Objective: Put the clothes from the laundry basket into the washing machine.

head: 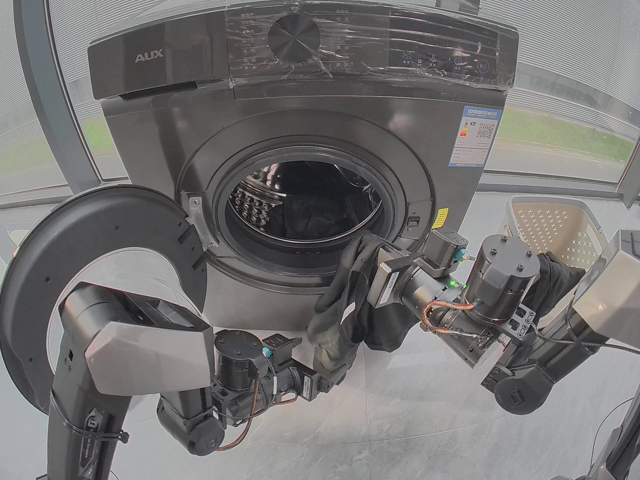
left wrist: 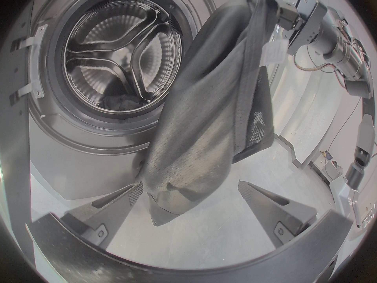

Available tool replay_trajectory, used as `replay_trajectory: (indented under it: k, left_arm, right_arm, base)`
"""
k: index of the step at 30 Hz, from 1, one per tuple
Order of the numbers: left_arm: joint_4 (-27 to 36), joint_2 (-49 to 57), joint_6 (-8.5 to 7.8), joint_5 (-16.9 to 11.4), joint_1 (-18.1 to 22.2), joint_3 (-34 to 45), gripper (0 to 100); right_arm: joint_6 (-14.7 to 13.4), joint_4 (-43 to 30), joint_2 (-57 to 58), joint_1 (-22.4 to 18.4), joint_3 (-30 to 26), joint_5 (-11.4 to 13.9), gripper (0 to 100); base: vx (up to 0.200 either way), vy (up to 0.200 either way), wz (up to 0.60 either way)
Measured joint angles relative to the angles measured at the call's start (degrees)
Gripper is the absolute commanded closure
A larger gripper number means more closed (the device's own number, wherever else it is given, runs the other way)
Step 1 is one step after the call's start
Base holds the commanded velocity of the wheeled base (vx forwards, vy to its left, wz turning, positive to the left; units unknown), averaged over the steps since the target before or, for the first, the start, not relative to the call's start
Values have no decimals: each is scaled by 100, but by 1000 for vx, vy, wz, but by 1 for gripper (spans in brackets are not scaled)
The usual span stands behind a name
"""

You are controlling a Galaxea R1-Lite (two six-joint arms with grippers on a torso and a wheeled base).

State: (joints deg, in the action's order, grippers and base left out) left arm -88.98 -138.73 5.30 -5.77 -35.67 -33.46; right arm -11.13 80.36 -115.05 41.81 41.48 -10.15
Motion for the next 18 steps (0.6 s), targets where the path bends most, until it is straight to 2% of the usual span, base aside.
replay_trajectory:
  k: [12, 17, 18]
  left_arm:
    - [2, -557, 13, 27, 54, -711, 0]
    - [0, -746, 33, 145, 95, -1069, 0]
    - [2, -788, 38, 176, 100, -1130, 100]
  right_arm:
    - [-15, 57, 1, 18, -17, -27, 100]
    - [-28, 71, 1, 66, -30, -77, 100]
    - [-33, 73, 1, 82, -34, -87, 100]
  base:
    - [0, 0, 0]
    - [0, 0, 0]
    - [0, 0, 0]
